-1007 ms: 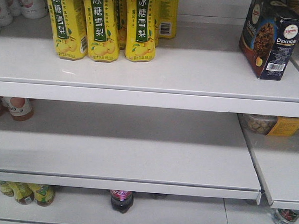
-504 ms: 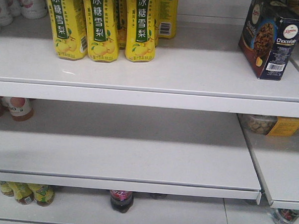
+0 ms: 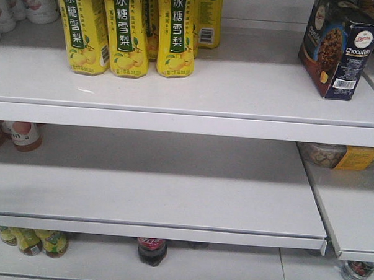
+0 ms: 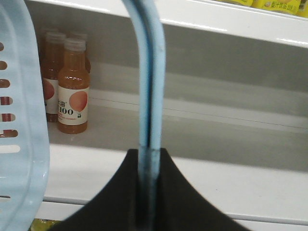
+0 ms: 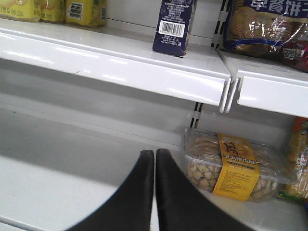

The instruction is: Left arm holds basket, right arm returns cookies

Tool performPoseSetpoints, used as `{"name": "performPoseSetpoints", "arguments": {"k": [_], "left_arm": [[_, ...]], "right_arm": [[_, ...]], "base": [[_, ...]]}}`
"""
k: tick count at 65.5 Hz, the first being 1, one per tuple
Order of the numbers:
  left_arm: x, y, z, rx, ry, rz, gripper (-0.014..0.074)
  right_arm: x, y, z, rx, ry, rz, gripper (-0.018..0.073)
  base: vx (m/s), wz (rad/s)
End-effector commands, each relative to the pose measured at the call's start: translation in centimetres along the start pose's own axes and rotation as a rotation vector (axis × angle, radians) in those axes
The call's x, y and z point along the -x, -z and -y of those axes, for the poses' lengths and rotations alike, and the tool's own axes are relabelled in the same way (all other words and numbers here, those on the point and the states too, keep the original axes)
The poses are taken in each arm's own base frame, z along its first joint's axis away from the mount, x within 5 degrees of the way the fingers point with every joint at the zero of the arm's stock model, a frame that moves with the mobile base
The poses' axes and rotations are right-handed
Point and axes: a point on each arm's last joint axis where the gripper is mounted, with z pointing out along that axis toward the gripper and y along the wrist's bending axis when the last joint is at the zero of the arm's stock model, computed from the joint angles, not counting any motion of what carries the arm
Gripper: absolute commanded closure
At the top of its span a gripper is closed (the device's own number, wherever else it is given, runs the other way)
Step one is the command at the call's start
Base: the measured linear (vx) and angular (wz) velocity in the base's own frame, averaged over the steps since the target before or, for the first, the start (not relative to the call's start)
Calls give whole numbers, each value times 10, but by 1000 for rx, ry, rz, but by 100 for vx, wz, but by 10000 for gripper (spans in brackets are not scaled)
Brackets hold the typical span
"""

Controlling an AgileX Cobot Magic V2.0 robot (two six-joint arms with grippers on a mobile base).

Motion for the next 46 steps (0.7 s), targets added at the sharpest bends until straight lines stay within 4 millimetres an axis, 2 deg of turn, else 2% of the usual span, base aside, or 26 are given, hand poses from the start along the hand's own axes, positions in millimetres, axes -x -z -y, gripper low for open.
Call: {"name": "performPoseSetpoints", "arguments": {"k": [1,16,28,46], "left_arm": [[18,4,3,-17,-31,141,603],[18,4,3,-17,-34,141,603],[18,4,3,-12,-108,139,603],[18,4,3,-13,-96,137,603]], "right_arm": [[14,0,0,6,13,82,567],[14,0,0,6,13,82,567],[14,0,0,6,13,82,567],[14,0,0,6,13,82,567]], "base": [[0,0],[0,0],[0,0],[0,0]]}}
